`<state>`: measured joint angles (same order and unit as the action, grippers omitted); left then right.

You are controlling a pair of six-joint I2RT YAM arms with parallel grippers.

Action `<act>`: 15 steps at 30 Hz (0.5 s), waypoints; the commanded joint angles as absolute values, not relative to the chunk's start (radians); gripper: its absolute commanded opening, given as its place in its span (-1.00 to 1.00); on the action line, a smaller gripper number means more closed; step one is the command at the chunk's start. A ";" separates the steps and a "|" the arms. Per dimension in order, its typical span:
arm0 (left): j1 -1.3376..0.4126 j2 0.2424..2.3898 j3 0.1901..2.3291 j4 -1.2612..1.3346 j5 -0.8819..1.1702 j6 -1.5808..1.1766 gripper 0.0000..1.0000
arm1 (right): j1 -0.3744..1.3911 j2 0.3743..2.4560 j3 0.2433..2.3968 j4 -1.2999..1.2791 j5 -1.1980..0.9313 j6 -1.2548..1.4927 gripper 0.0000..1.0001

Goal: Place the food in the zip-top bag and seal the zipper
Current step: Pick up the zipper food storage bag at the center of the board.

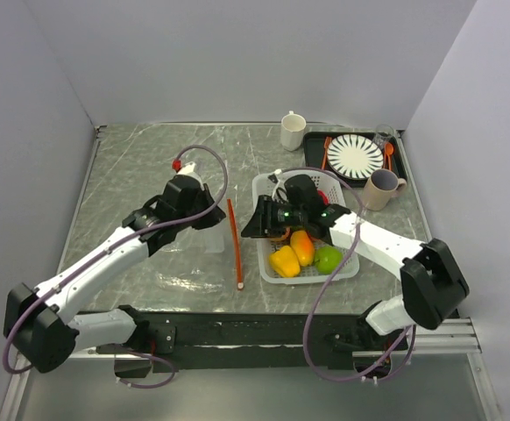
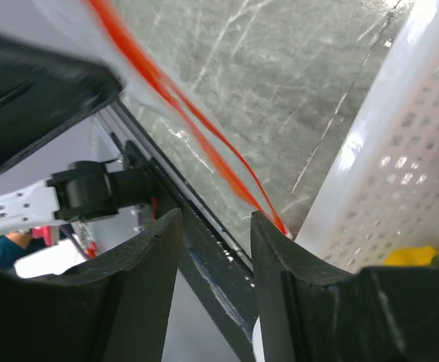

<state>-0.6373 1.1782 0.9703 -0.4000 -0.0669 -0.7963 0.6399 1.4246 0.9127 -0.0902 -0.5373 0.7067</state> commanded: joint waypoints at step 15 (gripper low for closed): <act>-0.638 1.089 0.809 -0.435 -0.075 -0.823 -0.13 | 0.655 1.378 1.019 -0.215 -0.232 0.679 0.08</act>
